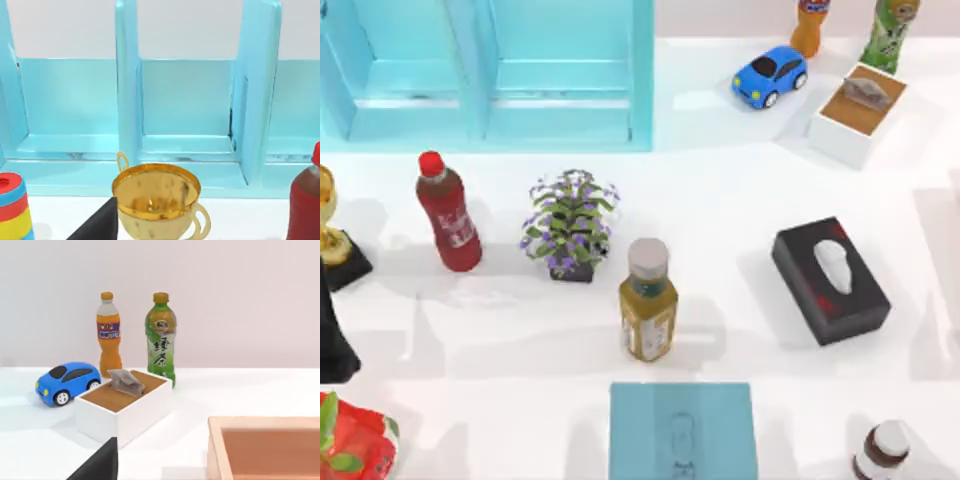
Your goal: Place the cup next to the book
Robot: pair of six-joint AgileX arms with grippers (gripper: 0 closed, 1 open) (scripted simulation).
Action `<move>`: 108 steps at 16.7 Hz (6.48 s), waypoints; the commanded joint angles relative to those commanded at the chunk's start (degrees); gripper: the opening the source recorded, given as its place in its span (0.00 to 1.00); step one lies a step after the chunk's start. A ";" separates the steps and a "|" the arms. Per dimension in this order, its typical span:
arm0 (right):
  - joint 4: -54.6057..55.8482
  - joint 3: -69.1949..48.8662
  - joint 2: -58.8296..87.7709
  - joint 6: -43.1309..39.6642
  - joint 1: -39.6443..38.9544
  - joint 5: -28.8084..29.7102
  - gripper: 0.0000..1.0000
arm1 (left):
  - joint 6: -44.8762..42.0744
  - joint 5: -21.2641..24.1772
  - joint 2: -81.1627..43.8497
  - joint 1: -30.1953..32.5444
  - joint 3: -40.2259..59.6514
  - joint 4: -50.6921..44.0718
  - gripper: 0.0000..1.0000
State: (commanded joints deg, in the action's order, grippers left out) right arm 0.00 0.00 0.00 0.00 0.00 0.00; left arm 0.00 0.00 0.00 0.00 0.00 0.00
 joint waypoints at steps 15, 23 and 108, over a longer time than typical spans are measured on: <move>0.00 0.00 0.00 0.00 0.00 0.00 1.00 | -51.34 -1.84 -46.48 -6.83 34.93 -26.88 1.00; 0.00 0.00 0.00 0.00 0.00 0.00 1.00 | -99.28 -1.91 -83.15 -22.42 61.64 -52.14 1.00; 0.00 0.00 0.00 0.00 0.00 0.00 1.00 | -88.00 -3.09 -94.52 -16.40 73.92 -68.14 0.00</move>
State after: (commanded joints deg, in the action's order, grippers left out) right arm 0.00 0.00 0.00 0.00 0.00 0.00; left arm -88.00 -3.09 -94.52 -16.40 73.92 -68.14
